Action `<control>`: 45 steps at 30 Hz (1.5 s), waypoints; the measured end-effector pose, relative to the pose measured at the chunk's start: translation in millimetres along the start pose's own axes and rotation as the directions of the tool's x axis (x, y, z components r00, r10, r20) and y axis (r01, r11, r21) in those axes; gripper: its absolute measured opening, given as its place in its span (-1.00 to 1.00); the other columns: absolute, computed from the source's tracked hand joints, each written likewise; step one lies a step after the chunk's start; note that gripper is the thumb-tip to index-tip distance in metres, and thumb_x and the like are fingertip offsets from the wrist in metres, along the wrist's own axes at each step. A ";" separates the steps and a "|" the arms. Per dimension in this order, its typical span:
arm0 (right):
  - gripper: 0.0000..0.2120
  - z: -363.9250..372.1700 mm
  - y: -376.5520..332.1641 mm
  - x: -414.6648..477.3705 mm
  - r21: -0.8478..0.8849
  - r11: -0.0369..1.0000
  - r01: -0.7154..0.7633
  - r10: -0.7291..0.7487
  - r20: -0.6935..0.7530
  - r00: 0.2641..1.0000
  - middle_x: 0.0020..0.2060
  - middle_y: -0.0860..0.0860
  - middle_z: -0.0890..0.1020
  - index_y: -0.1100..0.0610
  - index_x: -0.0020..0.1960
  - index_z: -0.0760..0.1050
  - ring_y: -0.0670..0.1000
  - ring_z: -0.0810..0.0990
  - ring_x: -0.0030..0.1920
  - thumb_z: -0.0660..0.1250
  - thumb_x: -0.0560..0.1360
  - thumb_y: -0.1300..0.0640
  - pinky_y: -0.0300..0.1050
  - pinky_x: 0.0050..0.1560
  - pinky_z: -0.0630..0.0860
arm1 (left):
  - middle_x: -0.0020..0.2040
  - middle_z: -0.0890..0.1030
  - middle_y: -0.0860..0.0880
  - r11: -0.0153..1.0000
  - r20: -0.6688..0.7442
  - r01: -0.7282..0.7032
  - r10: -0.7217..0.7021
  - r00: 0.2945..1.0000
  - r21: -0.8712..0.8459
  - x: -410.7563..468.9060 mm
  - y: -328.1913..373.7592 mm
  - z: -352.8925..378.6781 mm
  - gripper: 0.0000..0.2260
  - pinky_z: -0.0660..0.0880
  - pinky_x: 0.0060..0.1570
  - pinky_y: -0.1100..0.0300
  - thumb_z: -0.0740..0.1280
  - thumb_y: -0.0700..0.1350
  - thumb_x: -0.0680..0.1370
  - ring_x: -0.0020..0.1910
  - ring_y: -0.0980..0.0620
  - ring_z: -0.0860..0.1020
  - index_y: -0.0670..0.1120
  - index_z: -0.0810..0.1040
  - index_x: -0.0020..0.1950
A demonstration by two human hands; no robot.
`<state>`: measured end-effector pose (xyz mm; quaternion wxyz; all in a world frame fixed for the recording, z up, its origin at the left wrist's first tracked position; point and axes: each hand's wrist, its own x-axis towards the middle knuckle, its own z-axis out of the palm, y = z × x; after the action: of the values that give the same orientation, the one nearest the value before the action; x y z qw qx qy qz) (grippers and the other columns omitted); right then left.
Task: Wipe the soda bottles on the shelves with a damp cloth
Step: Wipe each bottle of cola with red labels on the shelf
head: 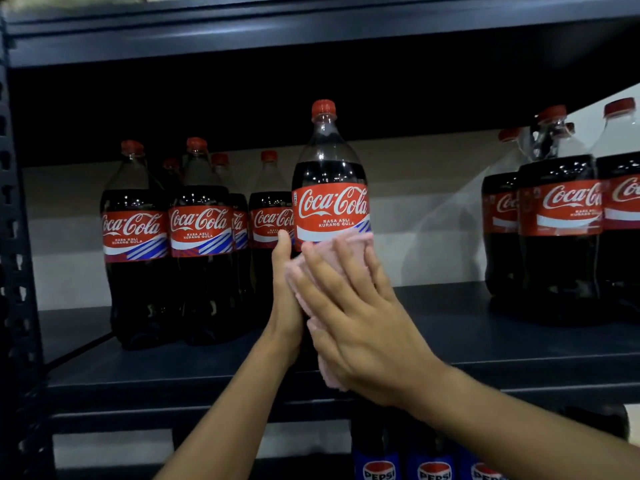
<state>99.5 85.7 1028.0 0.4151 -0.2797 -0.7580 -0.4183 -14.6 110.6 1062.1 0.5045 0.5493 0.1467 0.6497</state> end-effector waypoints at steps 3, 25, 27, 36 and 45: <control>-0.41 -10.2 19.8 40.6 0.089 0.985 -0.147 0.152 -0.057 0.987 0.66 0.15 0.05 0.17 0.66 0.12 0.22 -0.10 0.66 0.02 0.65 0.06 0.27 0.60 -0.02 | 0.29 0.70 -0.04 0.988 0.021 -0.093 0.091 0.996 0.120 -3.2 -2.0 1.3 -0.47 0.57 0.27 0.21 -0.02 0.20 0.72 0.34 0.04 0.63 0.02 0.65 0.35; -0.52 -61.5 42.5 -26.8 0.230 0.941 -0.249 0.309 -0.281 0.909 0.42 0.15 0.53 0.17 0.42 0.54 0.19 0.45 0.47 0.32 0.55 0.01 0.18 0.41 0.40 | 0.30 0.66 -0.15 0.957 -0.008 0.184 -0.190 0.982 -0.226 10.2 -33.4 75.8 -0.33 0.45 0.41 0.06 0.17 0.38 0.64 0.28 -0.08 0.66 -0.17 0.71 0.27; -0.61 -63.1 54.4 -23.1 0.162 0.975 -0.151 0.207 -0.429 0.879 0.26 0.14 0.65 0.18 0.26 0.66 0.24 0.59 0.28 0.39 0.51 0.02 0.22 0.24 0.48 | 0.18 0.72 0.06 0.961 0.111 0.157 -0.135 0.985 -0.228 10.4 -42.0 78.7 -0.62 0.46 0.33 0.24 0.13 0.07 0.78 0.25 0.14 0.65 -0.03 0.71 0.21; -0.75 -85.0 55.9 -1.8 0.272 0.924 -0.270 0.377 -0.520 0.766 -0.02 0.02 0.70 0.14 0.06 0.69 0.12 0.60 -0.01 0.36 0.55 0.00 0.12 0.04 0.47 | -0.22 0.67 -0.07 0.957 0.061 0.166 -0.156 0.986 -0.237 7.5 -25.4 108.7 -0.34 0.56 0.06 0.15 0.07 0.30 0.71 -0.18 0.01 0.67 -0.14 0.70 -0.23; -0.79 -82.6 53.3 -4.5 0.417 0.845 -0.334 0.521 -0.505 0.688 -0.21 0.01 0.55 0.16 -0.09 0.62 0.06 0.44 -0.17 0.33 0.50 0.03 0.11 -0.13 0.43 | -0.14 0.71 -0.16 0.934 0.090 0.290 -0.277 0.957 -0.209 0.1 -6.3 99.9 -0.41 0.68 -0.12 0.10 0.28 0.37 0.58 -0.15 -0.08 0.72 -0.18 0.66 0.03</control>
<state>175.5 40.1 1070.8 0.7566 -0.2385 -0.5514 -0.2581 74.7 77.1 1092.8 0.6546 0.4821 0.1366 0.5660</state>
